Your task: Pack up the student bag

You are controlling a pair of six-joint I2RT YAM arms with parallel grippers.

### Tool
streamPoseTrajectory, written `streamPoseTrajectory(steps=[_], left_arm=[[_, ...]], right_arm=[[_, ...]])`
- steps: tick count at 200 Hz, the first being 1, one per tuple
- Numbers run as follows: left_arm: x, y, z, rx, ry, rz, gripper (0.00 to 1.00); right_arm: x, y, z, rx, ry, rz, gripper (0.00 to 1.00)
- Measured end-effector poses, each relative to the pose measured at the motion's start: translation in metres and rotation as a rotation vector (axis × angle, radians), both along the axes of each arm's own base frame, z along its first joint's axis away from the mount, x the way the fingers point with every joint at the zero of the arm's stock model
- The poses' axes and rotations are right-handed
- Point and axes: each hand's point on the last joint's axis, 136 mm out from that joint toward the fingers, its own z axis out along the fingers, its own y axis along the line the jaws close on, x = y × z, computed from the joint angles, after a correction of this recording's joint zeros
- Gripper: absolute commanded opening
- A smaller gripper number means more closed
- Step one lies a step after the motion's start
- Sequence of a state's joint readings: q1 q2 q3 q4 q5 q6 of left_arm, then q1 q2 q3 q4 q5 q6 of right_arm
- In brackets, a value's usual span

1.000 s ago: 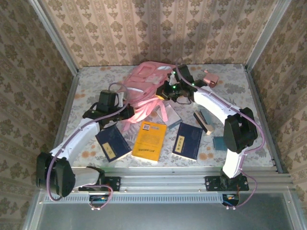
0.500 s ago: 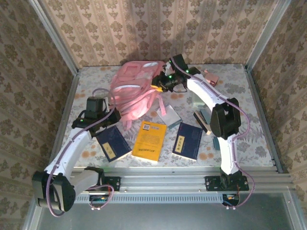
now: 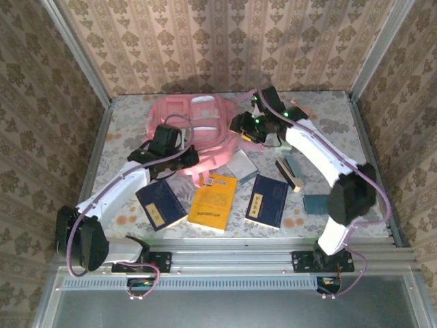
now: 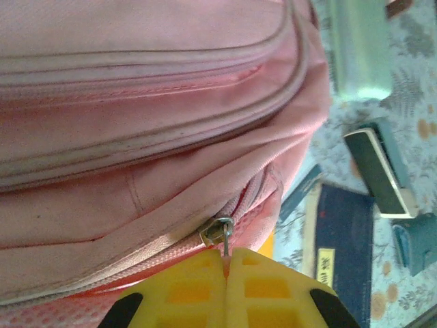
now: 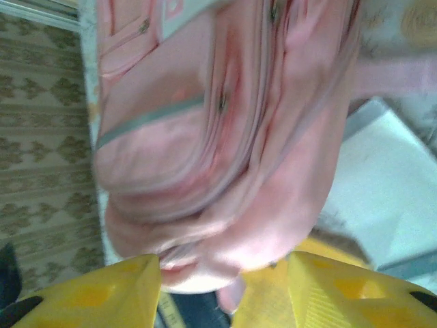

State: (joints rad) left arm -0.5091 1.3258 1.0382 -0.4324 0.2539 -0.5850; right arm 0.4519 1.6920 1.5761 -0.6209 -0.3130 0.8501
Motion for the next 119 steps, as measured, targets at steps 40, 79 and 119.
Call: streamPoseTrajectory(steps=[40, 79, 119], left_arm=[[0.007, -0.008, 0.009, 0.002, -0.034, -0.010, 0.00], [0.005, -0.009, 0.008, 0.008, -0.031, -0.014, 0.00], [0.005, -0.010, 0.008, 0.009, -0.032, -0.017, 0.00]], right_arm=[[-0.020, 0.029, 0.006, 0.127, 0.016, -0.022, 0.57], [-0.011, 0.063, -0.023, 0.197, 0.093, -0.032, 0.55], [-0.004, 0.079, -0.051, 0.226, 0.173, -0.078, 0.54]])
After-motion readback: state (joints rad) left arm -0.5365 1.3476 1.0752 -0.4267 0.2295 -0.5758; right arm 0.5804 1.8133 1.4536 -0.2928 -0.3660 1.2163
